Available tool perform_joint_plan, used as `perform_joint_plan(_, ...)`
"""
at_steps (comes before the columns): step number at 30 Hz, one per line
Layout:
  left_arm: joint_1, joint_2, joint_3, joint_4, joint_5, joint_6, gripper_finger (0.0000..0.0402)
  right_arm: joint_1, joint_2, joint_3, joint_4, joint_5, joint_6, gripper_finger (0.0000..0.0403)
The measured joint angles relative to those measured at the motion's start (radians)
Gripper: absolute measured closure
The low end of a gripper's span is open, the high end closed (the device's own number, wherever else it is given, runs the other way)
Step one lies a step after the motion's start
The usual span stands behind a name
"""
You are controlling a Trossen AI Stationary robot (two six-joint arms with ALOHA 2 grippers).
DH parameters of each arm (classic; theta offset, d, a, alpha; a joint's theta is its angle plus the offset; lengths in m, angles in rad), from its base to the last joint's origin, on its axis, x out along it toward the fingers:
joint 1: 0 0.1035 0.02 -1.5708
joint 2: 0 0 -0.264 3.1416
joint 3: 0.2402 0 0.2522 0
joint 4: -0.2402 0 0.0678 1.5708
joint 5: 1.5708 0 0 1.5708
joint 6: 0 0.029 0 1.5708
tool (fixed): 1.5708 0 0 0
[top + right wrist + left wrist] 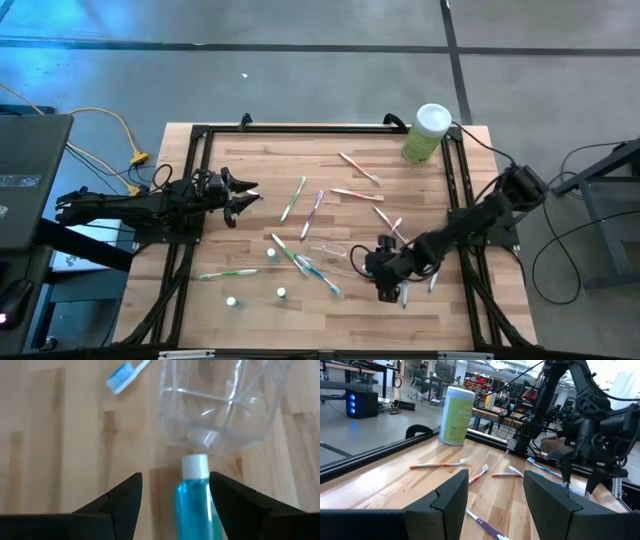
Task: Pick & Place toothbrushing station
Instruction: Put the blue mouthwash into the transparent organizer
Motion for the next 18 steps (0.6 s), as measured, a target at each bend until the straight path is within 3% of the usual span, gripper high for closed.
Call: perform_joint_plan(18, 0.000, 0.000, 0.000, 0.000, 0.000, -0.037, 0.0215, -0.008, 0.052, 0.000, 0.045, 0.070, -0.028, 0.0180)
